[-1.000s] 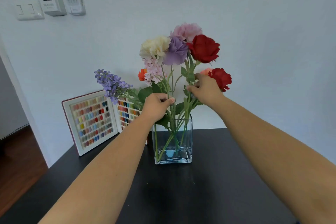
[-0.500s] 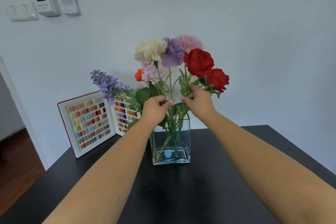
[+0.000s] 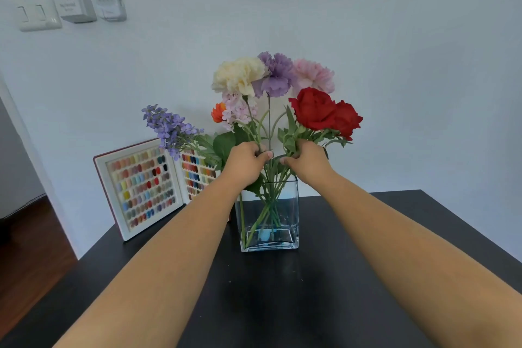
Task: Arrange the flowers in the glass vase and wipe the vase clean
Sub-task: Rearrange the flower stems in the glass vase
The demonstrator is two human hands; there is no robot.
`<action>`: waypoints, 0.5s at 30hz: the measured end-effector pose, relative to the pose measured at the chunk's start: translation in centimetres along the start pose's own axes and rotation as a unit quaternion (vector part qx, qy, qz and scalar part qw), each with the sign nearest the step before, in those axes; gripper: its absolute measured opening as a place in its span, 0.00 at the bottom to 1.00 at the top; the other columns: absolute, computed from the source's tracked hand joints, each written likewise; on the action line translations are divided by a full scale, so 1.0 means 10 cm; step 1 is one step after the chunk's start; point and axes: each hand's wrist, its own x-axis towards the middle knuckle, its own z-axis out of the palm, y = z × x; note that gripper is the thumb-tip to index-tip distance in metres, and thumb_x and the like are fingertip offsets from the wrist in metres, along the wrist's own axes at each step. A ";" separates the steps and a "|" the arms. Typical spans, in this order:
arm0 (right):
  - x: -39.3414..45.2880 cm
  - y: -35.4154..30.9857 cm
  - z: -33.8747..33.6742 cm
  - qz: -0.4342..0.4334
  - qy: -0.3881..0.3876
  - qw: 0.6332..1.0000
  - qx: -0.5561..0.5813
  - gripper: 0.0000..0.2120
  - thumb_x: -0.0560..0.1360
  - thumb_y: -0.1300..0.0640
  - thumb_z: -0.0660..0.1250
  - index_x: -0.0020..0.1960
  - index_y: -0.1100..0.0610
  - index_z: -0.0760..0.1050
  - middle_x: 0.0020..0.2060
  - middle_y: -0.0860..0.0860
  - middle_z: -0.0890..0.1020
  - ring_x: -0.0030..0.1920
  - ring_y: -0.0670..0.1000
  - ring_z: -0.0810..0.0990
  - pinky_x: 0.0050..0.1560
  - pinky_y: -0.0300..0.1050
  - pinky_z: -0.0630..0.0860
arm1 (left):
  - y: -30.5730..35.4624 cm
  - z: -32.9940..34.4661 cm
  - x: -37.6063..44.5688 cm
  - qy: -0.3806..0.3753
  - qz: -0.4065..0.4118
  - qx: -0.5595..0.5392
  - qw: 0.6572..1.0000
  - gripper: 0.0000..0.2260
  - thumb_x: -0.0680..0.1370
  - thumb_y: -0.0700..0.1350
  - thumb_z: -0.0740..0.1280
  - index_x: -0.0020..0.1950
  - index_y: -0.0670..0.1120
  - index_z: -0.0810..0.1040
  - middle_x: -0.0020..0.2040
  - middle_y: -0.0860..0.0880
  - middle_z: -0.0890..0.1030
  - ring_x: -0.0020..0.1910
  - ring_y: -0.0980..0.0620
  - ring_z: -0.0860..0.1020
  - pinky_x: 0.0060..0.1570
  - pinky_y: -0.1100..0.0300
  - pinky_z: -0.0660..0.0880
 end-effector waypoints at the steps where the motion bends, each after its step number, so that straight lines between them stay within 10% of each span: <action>1: 0.01 -0.02 -0.02 0.000 -0.010 1.000 -0.007 0.15 0.73 0.53 0.72 0.54 0.61 0.74 0.39 0.54 0.78 0.39 0.51 0.73 0.30 0.40 0.63 | 0.02 -0.02 0.00 -0.006 0.001 0.004 1.000 0.15 0.80 0.50 0.67 0.43 0.38 0.80 0.35 0.46 0.79 0.35 0.47 0.76 0.32 0.62 0.70; 9: 0.00 -0.04 -0.10 0.018 -0.036 0.999 -0.010 0.13 0.72 0.52 0.73 0.48 0.58 0.72 0.34 0.48 0.73 0.38 0.51 0.73 0.28 0.39 0.62 | 0.13 -0.02 0.05 -0.049 0.016 0.047 0.998 0.19 0.79 0.49 0.68 0.30 0.46 0.69 0.28 0.51 0.68 0.27 0.56 0.66 0.26 0.64 0.60; 15: -0.19 0.13 -0.14 0.012 -0.006 0.999 0.042 0.11 0.68 0.53 0.76 0.41 0.54 0.74 0.34 0.48 0.79 0.36 0.52 0.77 0.37 0.40 0.69 | 0.11 0.11 0.00 -0.046 0.030 0.019 0.998 0.08 0.79 0.48 0.69 0.43 0.46 0.81 0.37 0.50 0.80 0.36 0.55 0.75 0.34 0.62 0.67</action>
